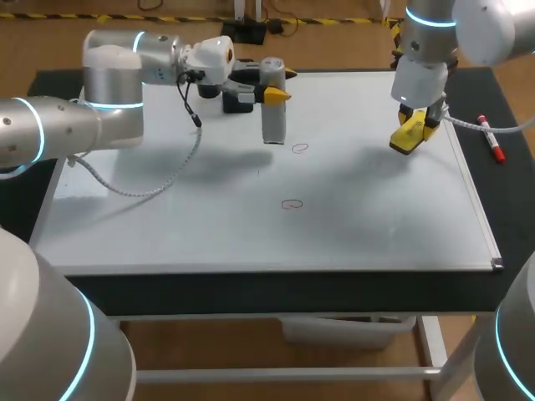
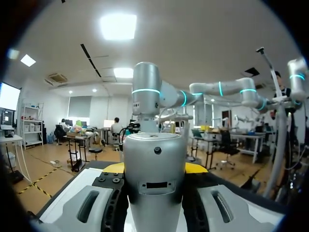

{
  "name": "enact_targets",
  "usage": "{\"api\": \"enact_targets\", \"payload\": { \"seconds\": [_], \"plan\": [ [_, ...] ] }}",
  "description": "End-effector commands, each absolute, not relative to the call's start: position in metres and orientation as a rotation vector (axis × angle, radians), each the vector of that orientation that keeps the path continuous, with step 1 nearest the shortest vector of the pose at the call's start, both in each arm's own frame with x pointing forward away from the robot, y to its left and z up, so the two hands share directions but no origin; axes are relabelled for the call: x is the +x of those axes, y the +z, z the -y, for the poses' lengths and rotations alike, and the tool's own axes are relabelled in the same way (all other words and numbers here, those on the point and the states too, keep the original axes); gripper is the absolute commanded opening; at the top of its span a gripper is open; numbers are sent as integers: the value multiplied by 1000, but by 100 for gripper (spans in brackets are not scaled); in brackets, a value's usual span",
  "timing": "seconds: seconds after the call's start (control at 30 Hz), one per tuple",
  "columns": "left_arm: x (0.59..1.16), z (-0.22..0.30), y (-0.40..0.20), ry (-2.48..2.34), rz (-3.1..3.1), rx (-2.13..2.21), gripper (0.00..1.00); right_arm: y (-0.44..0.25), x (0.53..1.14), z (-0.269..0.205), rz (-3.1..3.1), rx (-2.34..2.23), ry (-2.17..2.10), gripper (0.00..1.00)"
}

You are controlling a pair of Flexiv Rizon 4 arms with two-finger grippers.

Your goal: Pick up the inspection probe, press it on each red-marked spot on the whiteboard one by one, put down the probe, pick up the eraser, and wipe off all the red marks.

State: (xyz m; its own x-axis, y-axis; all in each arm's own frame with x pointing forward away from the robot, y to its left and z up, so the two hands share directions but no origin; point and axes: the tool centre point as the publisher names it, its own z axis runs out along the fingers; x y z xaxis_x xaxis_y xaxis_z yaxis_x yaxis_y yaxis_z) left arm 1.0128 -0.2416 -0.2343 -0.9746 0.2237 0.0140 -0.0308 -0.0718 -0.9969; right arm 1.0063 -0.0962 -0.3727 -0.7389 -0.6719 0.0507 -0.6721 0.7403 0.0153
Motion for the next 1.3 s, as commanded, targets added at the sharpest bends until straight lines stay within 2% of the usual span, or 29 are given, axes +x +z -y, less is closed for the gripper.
{"api": "enact_targets", "payload": {
  "seconds": [0.03,0.6,1.3],
  "plan": [
    [1018,254,-238,2166,1996,-228,0,-372,1007,97,2878,1115,10,0],
    [1015,287,-249,2154,1973,-255,0,-372,1007,97,2878,1115,10,0],
    [1016,295,-263,2141,1990,-292,0,-372,1007,97,2878,1115,10,0]
  ]
}}
